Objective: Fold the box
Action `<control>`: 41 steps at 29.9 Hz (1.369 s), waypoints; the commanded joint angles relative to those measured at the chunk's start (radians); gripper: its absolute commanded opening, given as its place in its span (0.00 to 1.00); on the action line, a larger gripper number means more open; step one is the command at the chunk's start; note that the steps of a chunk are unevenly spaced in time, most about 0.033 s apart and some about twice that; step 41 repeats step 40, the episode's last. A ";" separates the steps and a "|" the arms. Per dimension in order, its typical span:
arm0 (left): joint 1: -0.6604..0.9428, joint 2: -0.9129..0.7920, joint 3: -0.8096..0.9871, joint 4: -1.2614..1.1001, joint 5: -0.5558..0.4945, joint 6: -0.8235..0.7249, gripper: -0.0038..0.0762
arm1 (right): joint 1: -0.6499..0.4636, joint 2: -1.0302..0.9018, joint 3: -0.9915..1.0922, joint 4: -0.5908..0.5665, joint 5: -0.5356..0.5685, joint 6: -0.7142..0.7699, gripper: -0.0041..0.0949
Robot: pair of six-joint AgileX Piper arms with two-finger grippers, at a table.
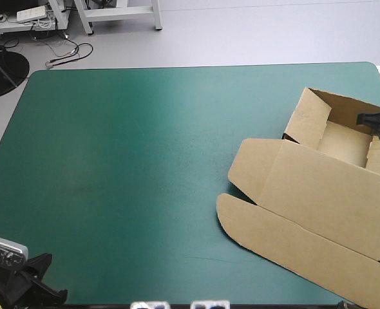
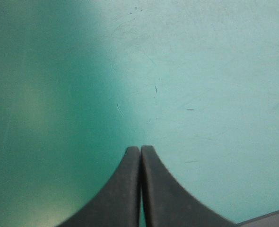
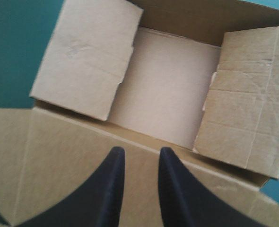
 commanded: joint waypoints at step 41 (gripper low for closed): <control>-0.007 -0.069 0.148 0.007 -0.202 0.129 0.04 | -0.004 -0.928 0.961 -0.051 -0.222 0.009 0.03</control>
